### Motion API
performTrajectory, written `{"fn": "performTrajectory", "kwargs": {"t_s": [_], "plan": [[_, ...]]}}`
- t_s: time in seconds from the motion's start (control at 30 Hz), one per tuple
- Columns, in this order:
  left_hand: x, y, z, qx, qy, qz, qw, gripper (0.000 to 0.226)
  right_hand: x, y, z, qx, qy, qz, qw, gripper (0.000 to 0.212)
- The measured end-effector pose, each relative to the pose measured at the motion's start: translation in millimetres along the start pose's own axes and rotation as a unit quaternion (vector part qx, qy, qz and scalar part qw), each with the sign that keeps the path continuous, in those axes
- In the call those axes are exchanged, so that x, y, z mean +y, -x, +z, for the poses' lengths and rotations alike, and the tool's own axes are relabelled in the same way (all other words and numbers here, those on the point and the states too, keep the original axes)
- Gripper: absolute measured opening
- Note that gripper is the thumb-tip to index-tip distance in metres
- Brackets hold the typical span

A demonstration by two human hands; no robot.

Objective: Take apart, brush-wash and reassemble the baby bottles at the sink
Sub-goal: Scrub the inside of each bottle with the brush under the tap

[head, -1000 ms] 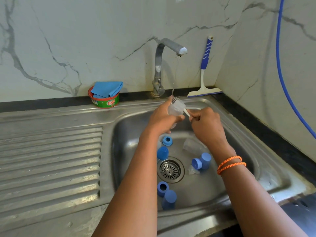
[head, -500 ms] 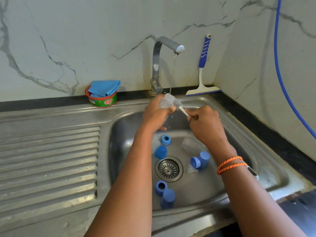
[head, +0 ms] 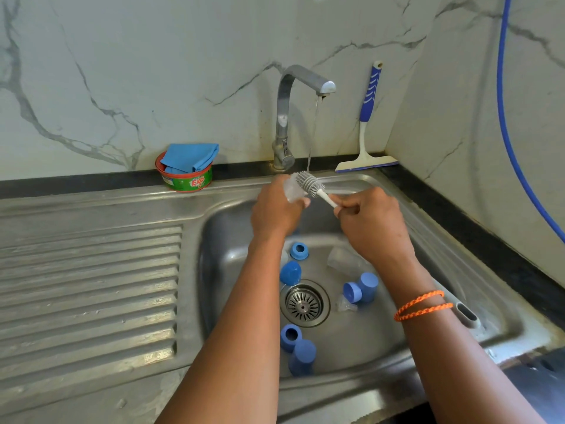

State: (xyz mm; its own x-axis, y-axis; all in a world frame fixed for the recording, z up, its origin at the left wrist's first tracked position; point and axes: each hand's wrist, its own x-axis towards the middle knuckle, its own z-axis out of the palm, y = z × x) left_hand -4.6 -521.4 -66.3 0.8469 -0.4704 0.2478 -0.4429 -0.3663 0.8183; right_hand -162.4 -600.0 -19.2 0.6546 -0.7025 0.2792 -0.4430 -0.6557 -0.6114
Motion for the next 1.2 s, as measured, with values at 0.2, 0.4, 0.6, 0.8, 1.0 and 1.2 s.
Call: {"fn": "performTrajectory", "kwargs": {"t_s": [0.2, 0.4, 0.6, 0.8, 1.0, 1.2], "plan": [[7, 2, -4, -0.087, 0.116, -0.029, 0.989, 0.056, 5, -4, -4, 0.027, 0.013, 0.013, 0.999, 0.025], [8, 1, -10, -0.088, 0.188, -0.030, 0.978, 0.042, 2, -4, -4, 0.048, 0.021, 0.012, 0.999, 0.024], [6, -2, -20, -0.093, 0.356, -0.150, 0.918, 0.046, -2, 0, -5, 0.068, 0.043, 0.012, 0.997, 0.020], [9, -2, -27, -0.048, 0.547, -0.223, 0.805, 0.043, 3, -4, -3, 0.067, 0.012, -0.001, 0.998, 0.024], [6, -9, -19, 0.033, 0.697, -0.257, 0.669, 0.058, 1, -1, 2, 0.016, 0.013, -0.015, 1.000, 0.023], [10, -14, -10, 0.072, 0.699, -0.281, 0.654, 0.052, -6, 3, -4, 0.008, 0.047, -0.031, 0.998, 0.035]]}}
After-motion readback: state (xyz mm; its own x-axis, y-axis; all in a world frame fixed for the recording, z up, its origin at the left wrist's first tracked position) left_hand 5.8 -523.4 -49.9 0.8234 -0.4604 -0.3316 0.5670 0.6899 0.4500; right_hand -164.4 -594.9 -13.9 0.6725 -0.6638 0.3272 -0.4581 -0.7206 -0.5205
